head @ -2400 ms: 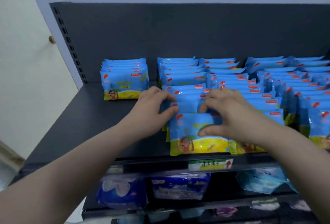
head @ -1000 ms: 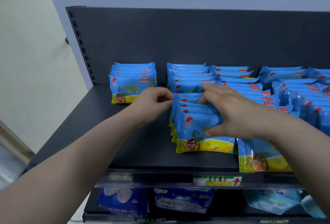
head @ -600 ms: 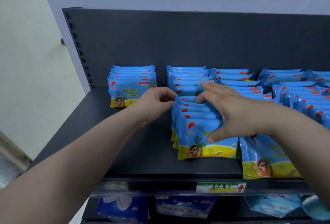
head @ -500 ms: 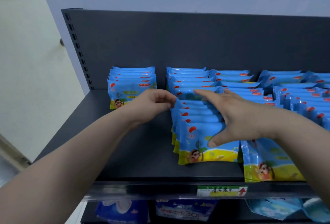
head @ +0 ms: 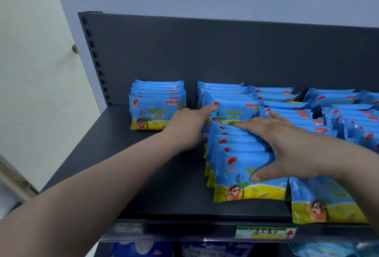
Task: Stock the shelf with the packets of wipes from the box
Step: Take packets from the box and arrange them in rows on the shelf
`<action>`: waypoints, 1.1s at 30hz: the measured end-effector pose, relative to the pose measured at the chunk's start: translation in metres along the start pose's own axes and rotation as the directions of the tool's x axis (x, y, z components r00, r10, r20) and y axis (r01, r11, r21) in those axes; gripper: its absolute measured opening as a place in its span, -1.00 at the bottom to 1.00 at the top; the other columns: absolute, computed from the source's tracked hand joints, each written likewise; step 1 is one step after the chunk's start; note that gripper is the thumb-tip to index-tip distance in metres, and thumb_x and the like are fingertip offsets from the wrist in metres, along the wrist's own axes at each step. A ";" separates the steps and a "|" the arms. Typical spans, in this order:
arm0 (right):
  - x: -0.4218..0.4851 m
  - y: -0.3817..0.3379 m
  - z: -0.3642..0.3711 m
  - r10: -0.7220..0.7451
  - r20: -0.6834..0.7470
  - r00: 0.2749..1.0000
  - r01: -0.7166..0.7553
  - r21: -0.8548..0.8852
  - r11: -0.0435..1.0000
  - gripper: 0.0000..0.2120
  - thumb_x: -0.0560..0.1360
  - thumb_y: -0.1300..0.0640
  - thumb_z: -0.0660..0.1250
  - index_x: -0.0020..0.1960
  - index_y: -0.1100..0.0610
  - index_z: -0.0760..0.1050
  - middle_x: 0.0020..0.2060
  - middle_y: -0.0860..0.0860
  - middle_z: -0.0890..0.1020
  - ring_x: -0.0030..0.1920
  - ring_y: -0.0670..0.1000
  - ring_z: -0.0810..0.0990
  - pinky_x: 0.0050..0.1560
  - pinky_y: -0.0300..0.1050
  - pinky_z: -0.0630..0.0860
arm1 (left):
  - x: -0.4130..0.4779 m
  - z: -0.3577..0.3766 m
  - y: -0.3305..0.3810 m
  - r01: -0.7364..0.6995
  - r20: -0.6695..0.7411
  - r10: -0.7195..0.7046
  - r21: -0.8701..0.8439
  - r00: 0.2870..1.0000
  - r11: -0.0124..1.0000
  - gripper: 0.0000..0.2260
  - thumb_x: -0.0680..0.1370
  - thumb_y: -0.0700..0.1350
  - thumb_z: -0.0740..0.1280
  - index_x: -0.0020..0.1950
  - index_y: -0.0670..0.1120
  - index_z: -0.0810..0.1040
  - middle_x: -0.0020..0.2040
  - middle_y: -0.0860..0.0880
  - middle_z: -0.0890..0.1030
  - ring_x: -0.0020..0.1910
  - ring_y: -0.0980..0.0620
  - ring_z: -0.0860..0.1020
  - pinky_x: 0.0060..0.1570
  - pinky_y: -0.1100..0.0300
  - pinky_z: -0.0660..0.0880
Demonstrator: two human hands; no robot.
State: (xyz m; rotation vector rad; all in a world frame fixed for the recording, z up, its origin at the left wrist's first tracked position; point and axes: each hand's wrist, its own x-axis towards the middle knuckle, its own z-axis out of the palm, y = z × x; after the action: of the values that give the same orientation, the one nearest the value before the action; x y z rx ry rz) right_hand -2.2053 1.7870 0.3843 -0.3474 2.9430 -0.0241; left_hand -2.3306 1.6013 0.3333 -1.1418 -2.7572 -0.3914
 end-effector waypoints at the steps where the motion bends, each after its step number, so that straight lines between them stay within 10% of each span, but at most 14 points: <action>1: -0.001 0.000 0.000 0.003 0.001 1.000 -0.003 0.005 1.000 0.02 0.25 -0.37 0.40 0.50 -0.19 -0.13 0.40 -0.25 0.15 0.43 -0.19 0.04 0.48 -0.12 -0.25 | 0.000 0.001 0.000 -0.001 0.031 0.001 0.006 1.000 1.000 -0.39 0.51 -0.02 0.30 0.49 0.07 0.09 0.09 -0.08 0.58 0.04 -0.14 0.50 0.06 0.01 0.40; 12: 0.000 0.006 0.006 -0.019 -0.035 0.999 0.019 0.022 1.000 -0.01 0.24 -0.39 0.39 0.49 -0.22 -0.08 0.38 -0.28 0.17 0.43 -0.21 0.06 0.49 -0.05 -0.26 | 0.014 -0.002 0.001 0.075 0.282 -0.042 -0.107 0.958 0.991 -0.47 0.52 0.00 0.30 0.32 0.03 0.02 0.13 -0.02 0.50 0.12 -0.10 0.42 0.24 -0.07 0.24; 20: 0.000 0.006 0.004 -0.024 -0.011 1.000 0.025 0.010 1.000 0.00 0.26 -0.38 0.39 0.49 -0.23 -0.12 0.43 -0.26 0.13 0.45 -0.20 0.02 0.49 -0.07 -0.28 | 0.017 -0.001 0.001 0.077 -0.021 -0.101 -0.497 0.995 0.864 -0.77 0.47 -0.09 0.42 0.05 0.02 0.44 -0.20 0.15 0.48 -0.25 0.19 0.45 -0.32 0.43 0.36; 33: 0.044 0.018 -0.007 0.052 0.007 0.999 -0.052 -0.012 0.999 0.04 0.29 -0.31 0.42 0.52 -0.14 -0.16 0.53 -0.06 -0.18 0.52 -0.06 -0.22 0.50 0.03 -0.22 | 0.017 -0.019 0.000 0.251 -0.002 -0.351 -0.694 0.936 0.674 -0.81 0.61 -0.23 0.16 0.06 -0.06 0.55 -0.10 0.05 0.59 -0.20 0.26 0.54 -0.26 0.52 0.43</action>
State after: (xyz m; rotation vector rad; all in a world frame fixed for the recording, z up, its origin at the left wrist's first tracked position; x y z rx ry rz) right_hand -2.2524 1.7944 0.3827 -0.2712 2.9446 0.0010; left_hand -2.3420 1.6071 0.3552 -0.6771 -2.7201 -1.5836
